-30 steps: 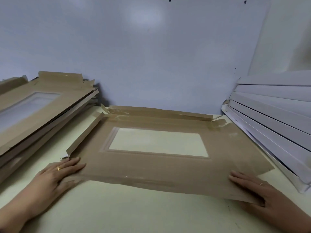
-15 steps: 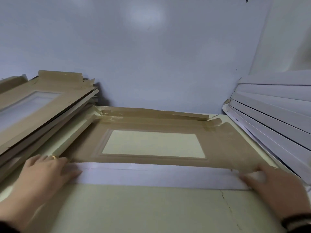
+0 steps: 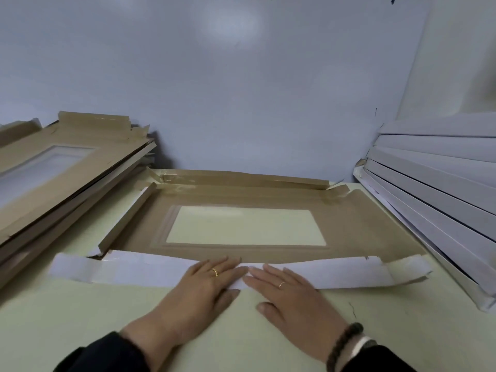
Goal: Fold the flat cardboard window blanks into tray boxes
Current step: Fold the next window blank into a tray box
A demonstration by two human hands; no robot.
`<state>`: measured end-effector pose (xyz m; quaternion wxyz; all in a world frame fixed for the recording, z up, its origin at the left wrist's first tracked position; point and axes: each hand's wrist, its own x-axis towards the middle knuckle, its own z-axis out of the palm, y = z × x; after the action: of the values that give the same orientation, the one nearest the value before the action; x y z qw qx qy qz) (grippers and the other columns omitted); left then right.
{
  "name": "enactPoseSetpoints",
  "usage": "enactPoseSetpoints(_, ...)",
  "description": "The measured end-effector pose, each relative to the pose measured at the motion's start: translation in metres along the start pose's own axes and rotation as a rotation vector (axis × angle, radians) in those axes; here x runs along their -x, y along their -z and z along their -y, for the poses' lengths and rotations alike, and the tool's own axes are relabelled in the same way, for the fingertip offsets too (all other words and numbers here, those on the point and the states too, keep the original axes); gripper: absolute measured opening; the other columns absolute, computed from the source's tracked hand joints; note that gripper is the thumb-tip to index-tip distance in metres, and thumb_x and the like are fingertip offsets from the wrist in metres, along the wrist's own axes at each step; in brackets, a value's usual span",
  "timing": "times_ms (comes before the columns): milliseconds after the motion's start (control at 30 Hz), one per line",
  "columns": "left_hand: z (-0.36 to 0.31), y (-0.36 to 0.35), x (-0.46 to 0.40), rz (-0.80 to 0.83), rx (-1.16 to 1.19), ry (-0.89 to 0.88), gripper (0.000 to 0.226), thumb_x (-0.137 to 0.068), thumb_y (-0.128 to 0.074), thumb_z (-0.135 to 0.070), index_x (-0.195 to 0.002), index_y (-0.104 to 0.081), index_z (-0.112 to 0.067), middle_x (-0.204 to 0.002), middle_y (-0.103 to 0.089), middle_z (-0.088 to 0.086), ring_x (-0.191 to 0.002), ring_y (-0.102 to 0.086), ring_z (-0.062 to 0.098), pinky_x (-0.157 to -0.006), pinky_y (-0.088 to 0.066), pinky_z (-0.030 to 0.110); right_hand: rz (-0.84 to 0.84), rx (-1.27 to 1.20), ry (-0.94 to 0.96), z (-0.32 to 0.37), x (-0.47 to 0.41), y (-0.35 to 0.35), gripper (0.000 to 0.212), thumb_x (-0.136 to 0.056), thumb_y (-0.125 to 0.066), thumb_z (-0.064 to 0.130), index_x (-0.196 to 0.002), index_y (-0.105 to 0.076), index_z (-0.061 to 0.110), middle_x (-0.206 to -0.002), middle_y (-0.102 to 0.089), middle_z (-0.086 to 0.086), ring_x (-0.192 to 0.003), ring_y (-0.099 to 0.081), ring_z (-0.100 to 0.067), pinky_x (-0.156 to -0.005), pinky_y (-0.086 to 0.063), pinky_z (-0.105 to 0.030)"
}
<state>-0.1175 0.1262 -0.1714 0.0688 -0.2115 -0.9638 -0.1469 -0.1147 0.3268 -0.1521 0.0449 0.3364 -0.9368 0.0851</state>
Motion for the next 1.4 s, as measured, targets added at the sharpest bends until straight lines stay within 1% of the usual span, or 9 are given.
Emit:
enactPoseSetpoints(67, 0.012, 0.001, 0.002, 0.034, 0.026, 0.031, 0.048, -0.096, -0.031, -0.048, -0.142, -0.018, -0.045, -0.147, -0.003, -0.031, -0.138, 0.002, -0.009, -0.111, 0.005, 0.015, 0.024, -0.061, 0.014, -0.022, 0.002, -0.010, 0.046, -0.099, -0.031, 0.038, -0.143, -0.021, 0.040, -0.145, -0.001, 0.030, -0.135, 0.000, 0.010, -0.112, 0.001, -0.016)
enactPoseSetpoints(133, 0.030, 0.008, 0.008, 0.047, 0.034, 0.067, 0.050, -0.094, -0.035, -0.051, -0.141, -0.019, -0.047, -0.145, -0.003, -0.033, -0.137, 0.004, -0.010, -0.112, 0.004, 0.016, 0.022, -0.077, -0.022, -0.044, 0.013, -0.011, 0.047, -0.100, -0.027, 0.039, -0.143, -0.009, 0.045, -0.138, 0.011, 0.035, -0.133, 0.011, 0.012, -0.110, 0.011, -0.015)
enactPoseSetpoints(267, 0.071, 0.030, 0.029, 0.007, 0.072, 0.164, 0.062, -0.080, -0.046, -0.057, -0.138, -0.027, -0.043, -0.143, -0.019, -0.029, -0.138, -0.011, -0.006, -0.115, -0.011, 0.022, 0.021, -0.118, -0.135, -0.087, 0.036, 0.000, 0.046, -0.097, -0.036, 0.040, -0.129, -0.006, 0.055, -0.139, -0.002, 0.036, -0.135, 0.003, 0.012, -0.111, 0.004, -0.015)
enactPoseSetpoints(500, 0.113, 0.057, 0.059, -0.070, 0.340, 0.297, 0.069, -0.052, -0.076, -0.066, -0.112, -0.049, -0.048, -0.130, -0.041, -0.029, -0.130, -0.027, -0.008, -0.110, -0.018, 0.020, -0.102, -0.292, -0.295, -0.120, 0.066, 0.015, 0.048, -0.085, -0.063, 0.030, -0.117, -0.036, 0.054, -0.127, -0.031, 0.038, -0.128, -0.022, 0.013, -0.103, -0.011, -0.007)
enactPoseSetpoints(667, 0.125, 0.057, 0.069, -0.103, 0.307, 0.334, 0.059, -0.052, -0.074, -0.049, -0.107, -0.050, -0.051, -0.126, -0.041, -0.033, -0.128, -0.034, -0.005, -0.108, -0.024, 0.022, -0.151, -0.301, -0.362, -0.124, 0.067, 0.018, 0.038, -0.083, -0.063, 0.033, -0.118, -0.051, 0.044, -0.124, -0.041, 0.034, -0.117, -0.036, 0.012, -0.095, -0.018, -0.004)
enactPoseSetpoints(833, 0.126, 0.055, 0.073, -0.288, 0.218, 0.362, 0.025, -0.068, -0.068, -0.038, -0.091, -0.066, -0.048, -0.129, -0.049, -0.021, -0.095, -0.055, -0.012, -0.082, -0.036, 0.000, -0.313, -0.272, -0.457, -0.123, 0.068, 0.017, 0.013, -0.084, -0.065, 0.023, -0.094, -0.072, 0.025, -0.098, -0.058, 0.013, -0.090, -0.052, -0.005, -0.074, -0.034, -0.009)
enactPoseSetpoints(967, 0.125, 0.056, 0.070, -0.321, 0.078, 0.369, 0.020, -0.075, -0.064, -0.035, -0.082, -0.059, -0.053, -0.125, -0.049, -0.017, -0.106, -0.056, 0.007, -0.084, -0.044, 0.030, -0.392, -0.131, -0.448, -0.120, 0.066, 0.023, 0.011, -0.082, -0.067, 0.015, -0.071, -0.070, 0.017, -0.061, -0.049, 0.006, -0.064, -0.049, -0.011, -0.056, -0.032, -0.020)
enactPoseSetpoints(1200, 0.123, 0.064, 0.067, -0.332, 0.012, 0.413, 0.017, -0.075, -0.054, -0.046, -0.063, -0.051, -0.057, -0.072, -0.063, -0.022, -0.067, -0.058, 0.007, -0.057, -0.041, 0.025, -0.470, -0.056, -0.476, -0.120, 0.064, 0.024, 0.028, -0.078, -0.071, 0.019, -0.055, -0.056, 0.012, -0.050, -0.050, 0.002, -0.054, -0.048, -0.022, -0.060, -0.036, -0.036)
enactPoseSetpoints(1400, 0.135, 0.061, 0.064, -0.340, -0.003, 0.516, 0.044, -0.071, -0.056, -0.056, -0.055, -0.065, -0.016, -0.058, -0.053, 0.000, -0.058, -0.053, 0.020, -0.058, -0.041, 0.033, -0.478, -0.018, -0.552, -0.118, 0.062, 0.025, 0.042, -0.072, -0.076, 0.026, -0.051, -0.041, 0.021, -0.043, -0.041, 0.006, -0.051, -0.044, -0.022, -0.063, -0.029, -0.034)
